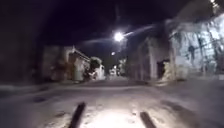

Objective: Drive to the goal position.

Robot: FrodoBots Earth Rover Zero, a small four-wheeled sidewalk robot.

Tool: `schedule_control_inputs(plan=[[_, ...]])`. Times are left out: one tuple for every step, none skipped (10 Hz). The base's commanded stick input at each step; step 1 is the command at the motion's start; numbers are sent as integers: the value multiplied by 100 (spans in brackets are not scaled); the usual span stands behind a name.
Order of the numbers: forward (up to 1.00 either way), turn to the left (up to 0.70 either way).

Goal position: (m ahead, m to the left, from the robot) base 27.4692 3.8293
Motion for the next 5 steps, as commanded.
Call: schedule_control_inputs(plan=[[100, 2], [100, 2], [100, 2], [100, 2], [100, 2]])
